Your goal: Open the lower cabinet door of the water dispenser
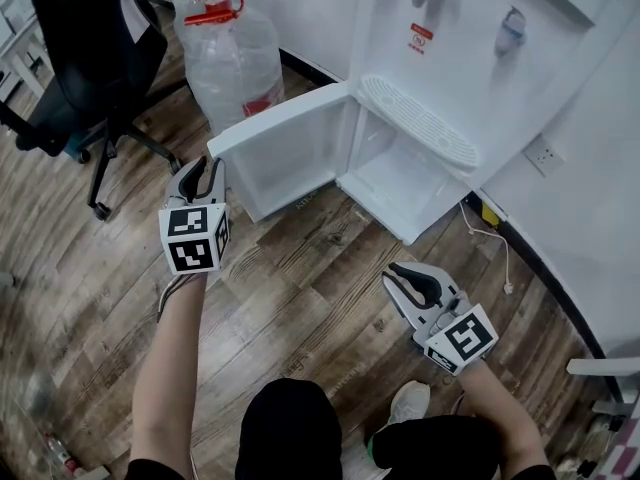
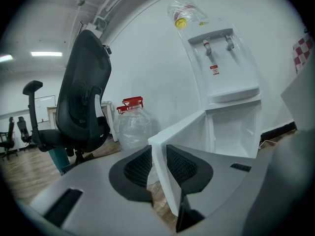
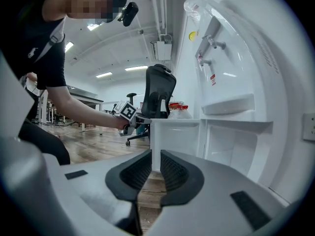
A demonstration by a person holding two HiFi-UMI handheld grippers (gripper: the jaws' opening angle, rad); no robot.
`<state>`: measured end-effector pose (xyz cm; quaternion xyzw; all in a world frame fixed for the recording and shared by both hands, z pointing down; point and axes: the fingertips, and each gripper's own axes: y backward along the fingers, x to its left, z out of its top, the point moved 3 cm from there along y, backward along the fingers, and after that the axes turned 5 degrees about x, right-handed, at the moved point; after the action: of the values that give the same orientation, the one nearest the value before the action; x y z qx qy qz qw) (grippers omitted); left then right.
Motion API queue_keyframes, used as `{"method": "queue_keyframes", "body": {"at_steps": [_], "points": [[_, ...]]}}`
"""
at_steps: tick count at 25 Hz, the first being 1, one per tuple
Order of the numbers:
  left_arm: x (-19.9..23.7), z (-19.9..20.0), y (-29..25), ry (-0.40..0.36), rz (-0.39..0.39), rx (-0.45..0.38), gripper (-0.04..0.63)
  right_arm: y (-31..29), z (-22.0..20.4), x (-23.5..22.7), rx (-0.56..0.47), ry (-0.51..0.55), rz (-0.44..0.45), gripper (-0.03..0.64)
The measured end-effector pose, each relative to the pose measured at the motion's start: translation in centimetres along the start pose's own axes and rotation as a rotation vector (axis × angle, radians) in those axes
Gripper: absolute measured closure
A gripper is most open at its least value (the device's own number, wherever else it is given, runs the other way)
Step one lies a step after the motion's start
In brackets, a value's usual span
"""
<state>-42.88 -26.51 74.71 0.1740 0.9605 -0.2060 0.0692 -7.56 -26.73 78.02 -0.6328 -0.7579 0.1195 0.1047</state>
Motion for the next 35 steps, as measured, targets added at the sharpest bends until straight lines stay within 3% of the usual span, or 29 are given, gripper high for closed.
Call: {"method": "queue_keyframes", "body": {"at_steps": [15,35], "points": [[1.4,0.6,-2.5,-0.072,0.052,0.032,0.517,1.1,-0.1,-0.6,-0.006,-0.006,-0.017,0.551],[1.1,0.3,-0.8,-0.067,0.068,0.012,0.518,2.8,-0.5,-1.6,-0.027,-0.044,-0.066,0.557]]}}
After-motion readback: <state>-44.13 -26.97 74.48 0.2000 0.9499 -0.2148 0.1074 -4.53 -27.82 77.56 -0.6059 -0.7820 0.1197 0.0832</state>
